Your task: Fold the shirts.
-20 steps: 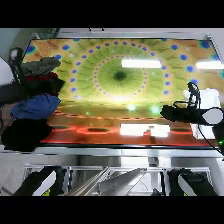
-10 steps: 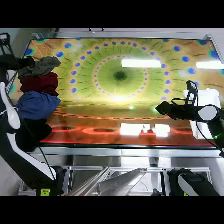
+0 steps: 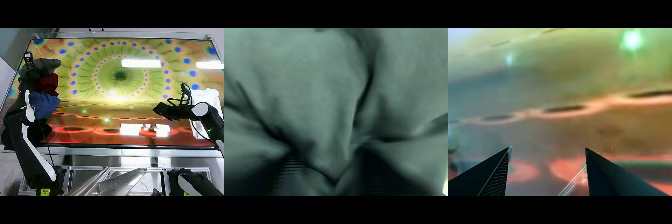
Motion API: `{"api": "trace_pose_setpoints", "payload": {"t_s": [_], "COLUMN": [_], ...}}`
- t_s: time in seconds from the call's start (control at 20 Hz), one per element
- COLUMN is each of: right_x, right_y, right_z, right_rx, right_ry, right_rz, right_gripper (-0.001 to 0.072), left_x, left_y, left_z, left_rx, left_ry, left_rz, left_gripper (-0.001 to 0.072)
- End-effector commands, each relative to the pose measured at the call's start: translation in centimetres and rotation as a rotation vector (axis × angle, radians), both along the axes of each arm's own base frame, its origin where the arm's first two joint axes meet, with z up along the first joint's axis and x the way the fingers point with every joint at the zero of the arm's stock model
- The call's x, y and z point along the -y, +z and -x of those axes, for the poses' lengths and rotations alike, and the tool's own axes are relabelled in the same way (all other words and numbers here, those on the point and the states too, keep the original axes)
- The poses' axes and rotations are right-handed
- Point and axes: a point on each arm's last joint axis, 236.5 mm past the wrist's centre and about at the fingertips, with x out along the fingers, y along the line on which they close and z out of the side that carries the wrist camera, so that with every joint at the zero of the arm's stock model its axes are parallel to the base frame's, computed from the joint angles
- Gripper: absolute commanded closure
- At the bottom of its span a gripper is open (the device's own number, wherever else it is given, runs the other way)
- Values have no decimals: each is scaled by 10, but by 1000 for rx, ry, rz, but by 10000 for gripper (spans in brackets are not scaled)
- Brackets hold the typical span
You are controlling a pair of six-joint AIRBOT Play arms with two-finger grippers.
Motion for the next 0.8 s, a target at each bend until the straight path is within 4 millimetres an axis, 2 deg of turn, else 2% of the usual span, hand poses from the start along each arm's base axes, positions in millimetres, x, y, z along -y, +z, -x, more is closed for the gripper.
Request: {"api": "trace_pose_setpoints", "payload": {"t_s": [0.0,0.1,0.25,0.3,0.4,0.5,0.6,0.7,0.75], "right_x": [-5,-5,-5,-5,-5,-5,-6,-8,-10], "right_y": [-8,-9,-9,-9,-9,-9,-9,-8,-6], "right_z": [1,1,1,1,1,1,3,10,14], "right_rx": [-35,-35,-32,-32,-32,-25,-19,-16,-13], "right_ry": [-6,-6,0,1,1,15,53,108,141], "right_rz": [-24,-23,-21,-20,-21,-15,-2,9,14], "right_gripper": [188,190,190,190,191,191,191,191,191], "left_x": [4,14,41,52,74,99,133,191,229], "left_y": [2,54,153,187,237,264,281,290,293], "left_z": [3,-3,-7,-7,1,17,43,87,114], "left_rx": [-28,31,155,200,248,223,145,11,-42], "left_ry": [-12,-28,-68,-83,-116,-160,-219,-318,-393], "left_rz": [9,-3,-42,-56,-68,-56,-18,87,165], "left_gripper": [683,684,684,684,684,684,684,684,685]}}
